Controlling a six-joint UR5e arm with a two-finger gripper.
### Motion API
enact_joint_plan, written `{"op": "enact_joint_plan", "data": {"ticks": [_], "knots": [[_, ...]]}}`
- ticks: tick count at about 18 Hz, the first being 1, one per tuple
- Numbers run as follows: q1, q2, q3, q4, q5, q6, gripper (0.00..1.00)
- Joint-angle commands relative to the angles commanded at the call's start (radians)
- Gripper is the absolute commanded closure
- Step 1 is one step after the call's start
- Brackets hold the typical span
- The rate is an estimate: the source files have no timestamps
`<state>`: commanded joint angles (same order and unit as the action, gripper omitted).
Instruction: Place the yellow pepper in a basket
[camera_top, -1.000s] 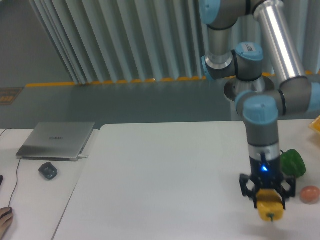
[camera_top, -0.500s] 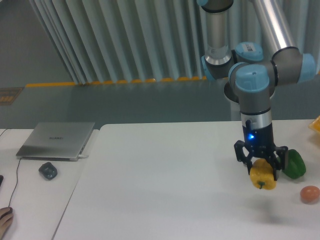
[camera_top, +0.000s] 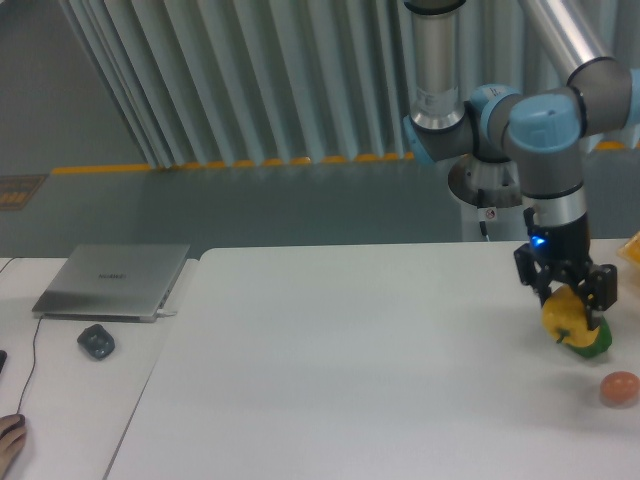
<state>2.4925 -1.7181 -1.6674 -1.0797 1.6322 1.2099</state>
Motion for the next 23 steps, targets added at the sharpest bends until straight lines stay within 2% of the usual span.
{"op": "enact_joint_plan", "data": {"ticks": [9,12,15,19,23], "knots": [[0.184,0.032,-0.008,-0.077,0.002,0.420,0.45],[0.236,0.038,-0.018,-0.081,0.002,0.522,0.45],[0.302,0.049,-0.038,-0.086,-0.008,0.680,0.45],[0.361,0.051,-0.038,-0.114,-0.040,0.767,0.45],[0.502,0.045,-0.054,-0.140,-0.115,0.966,0.45]]}}
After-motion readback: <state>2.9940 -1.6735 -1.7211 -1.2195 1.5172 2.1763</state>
